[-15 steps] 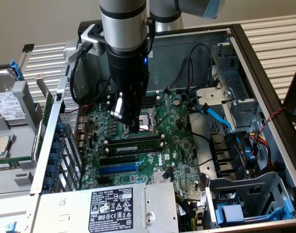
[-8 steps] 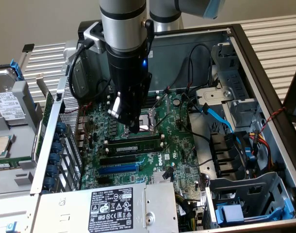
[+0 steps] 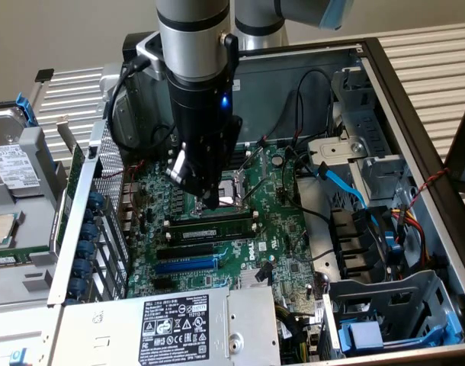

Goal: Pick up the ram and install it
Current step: 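Press down the ram until it locks into place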

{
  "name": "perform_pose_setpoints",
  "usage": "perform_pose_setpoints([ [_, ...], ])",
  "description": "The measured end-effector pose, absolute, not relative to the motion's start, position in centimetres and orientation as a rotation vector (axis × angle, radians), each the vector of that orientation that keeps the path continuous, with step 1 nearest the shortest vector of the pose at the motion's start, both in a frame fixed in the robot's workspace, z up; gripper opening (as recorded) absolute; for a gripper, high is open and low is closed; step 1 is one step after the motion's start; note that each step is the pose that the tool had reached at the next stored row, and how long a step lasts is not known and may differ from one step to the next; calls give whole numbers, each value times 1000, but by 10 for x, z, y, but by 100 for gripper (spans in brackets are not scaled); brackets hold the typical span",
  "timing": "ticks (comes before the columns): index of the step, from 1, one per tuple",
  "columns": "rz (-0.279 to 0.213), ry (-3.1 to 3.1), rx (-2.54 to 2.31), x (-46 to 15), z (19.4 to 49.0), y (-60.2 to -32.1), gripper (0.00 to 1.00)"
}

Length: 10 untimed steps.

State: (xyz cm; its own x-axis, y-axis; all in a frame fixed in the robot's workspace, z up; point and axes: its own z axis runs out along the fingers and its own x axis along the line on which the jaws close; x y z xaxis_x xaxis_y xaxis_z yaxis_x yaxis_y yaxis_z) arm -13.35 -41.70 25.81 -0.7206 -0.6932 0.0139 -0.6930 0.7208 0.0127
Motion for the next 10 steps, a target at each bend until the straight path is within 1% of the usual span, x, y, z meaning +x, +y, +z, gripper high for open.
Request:
perform_pose_setpoints([
  [10, -12, -2973, 962, -134, 258, -417, 11],
])
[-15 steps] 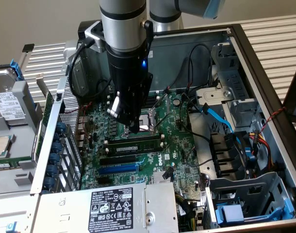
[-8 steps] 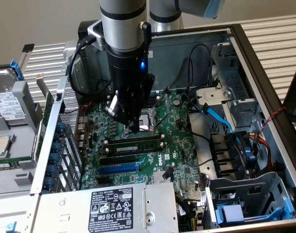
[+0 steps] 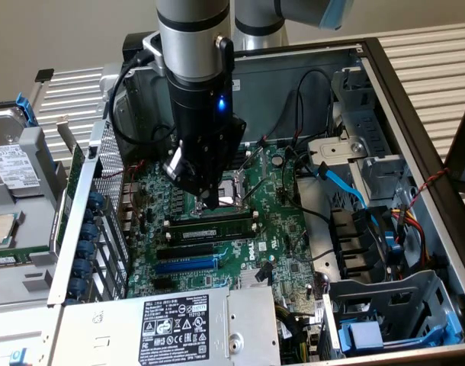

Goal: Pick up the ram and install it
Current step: 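Press down the ram until it locks into place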

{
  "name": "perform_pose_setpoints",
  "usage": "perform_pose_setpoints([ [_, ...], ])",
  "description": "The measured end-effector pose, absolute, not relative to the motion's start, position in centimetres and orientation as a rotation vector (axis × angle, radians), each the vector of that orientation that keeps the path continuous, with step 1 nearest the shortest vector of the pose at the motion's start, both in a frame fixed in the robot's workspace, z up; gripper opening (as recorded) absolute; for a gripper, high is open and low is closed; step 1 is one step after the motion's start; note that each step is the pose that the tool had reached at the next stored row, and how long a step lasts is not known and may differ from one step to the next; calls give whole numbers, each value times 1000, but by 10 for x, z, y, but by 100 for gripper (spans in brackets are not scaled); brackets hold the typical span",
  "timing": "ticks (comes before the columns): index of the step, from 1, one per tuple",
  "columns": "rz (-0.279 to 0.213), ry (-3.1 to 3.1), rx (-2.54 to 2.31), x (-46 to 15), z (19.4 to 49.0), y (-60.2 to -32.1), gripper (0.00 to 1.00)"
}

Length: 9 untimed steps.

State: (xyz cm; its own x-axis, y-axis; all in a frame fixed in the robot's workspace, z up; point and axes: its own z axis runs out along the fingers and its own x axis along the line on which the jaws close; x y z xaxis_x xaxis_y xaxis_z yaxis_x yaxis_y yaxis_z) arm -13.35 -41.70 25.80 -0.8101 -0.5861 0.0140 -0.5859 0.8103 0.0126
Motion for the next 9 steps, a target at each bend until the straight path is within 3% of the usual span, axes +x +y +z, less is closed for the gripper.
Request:
perform_pose_setpoints([
  [9, -9, -3021, 795, -134, 258, -417, 11],
])
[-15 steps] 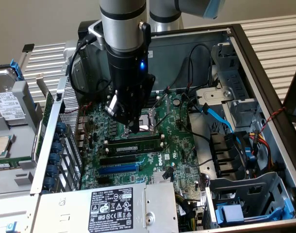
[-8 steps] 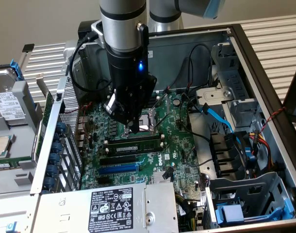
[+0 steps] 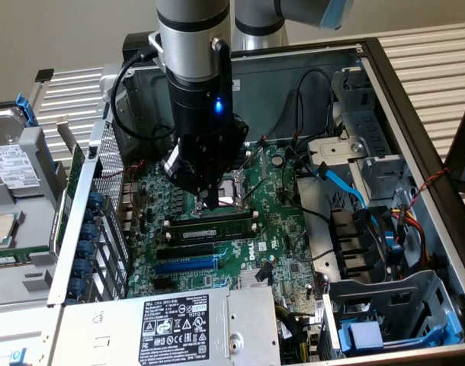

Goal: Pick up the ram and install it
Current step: 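Press down the ram until it locks into place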

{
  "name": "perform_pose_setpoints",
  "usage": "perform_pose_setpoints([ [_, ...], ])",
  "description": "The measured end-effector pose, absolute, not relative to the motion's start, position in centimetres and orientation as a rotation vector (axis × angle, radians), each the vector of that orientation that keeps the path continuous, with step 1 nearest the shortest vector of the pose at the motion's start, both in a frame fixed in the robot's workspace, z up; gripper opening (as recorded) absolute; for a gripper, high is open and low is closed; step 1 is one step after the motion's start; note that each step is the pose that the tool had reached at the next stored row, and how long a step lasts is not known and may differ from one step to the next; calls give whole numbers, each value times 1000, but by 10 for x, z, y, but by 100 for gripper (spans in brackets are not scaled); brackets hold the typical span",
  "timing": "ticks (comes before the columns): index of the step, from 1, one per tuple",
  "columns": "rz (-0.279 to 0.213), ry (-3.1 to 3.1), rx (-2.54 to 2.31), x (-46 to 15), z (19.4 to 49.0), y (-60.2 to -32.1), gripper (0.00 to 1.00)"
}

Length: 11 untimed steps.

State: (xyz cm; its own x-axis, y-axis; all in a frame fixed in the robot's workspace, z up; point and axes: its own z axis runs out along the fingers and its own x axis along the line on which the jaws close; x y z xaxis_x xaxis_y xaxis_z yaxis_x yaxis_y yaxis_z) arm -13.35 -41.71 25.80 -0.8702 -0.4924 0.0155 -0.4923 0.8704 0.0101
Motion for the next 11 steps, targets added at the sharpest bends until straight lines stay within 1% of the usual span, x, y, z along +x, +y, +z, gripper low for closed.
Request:
perform_pose_setpoints([
  [11, 9, -3061, 608, -134, 258, -417, 11],
])
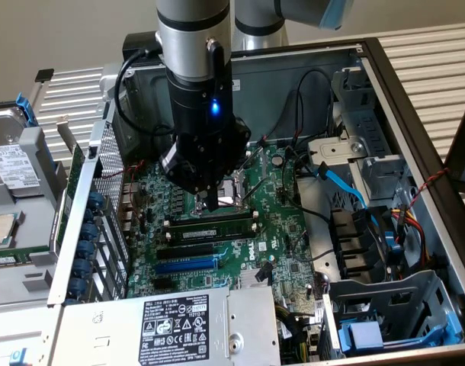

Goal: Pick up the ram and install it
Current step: 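Press down the ram until it locks into place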

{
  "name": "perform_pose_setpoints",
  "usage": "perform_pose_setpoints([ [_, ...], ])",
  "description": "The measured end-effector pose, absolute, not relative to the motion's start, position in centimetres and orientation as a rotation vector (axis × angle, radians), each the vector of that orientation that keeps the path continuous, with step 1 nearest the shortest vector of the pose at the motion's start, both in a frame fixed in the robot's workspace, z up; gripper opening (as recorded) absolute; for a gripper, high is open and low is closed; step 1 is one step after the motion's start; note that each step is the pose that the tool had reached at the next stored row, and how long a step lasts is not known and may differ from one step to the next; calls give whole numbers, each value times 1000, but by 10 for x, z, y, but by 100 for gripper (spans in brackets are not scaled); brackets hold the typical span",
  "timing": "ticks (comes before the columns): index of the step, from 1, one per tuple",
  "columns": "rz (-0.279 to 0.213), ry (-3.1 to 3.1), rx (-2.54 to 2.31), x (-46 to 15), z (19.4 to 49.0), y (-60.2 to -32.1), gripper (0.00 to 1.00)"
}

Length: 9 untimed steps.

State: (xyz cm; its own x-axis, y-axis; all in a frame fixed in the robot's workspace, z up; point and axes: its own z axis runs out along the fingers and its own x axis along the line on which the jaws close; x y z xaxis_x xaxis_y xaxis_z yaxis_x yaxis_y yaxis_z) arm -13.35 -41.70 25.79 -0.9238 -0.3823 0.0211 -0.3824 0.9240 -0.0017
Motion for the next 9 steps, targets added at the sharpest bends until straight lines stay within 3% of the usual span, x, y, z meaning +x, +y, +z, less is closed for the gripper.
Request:
perform_pose_setpoints([
  [9, 28, -3084, 457, -134, 258, -417, 11],
])
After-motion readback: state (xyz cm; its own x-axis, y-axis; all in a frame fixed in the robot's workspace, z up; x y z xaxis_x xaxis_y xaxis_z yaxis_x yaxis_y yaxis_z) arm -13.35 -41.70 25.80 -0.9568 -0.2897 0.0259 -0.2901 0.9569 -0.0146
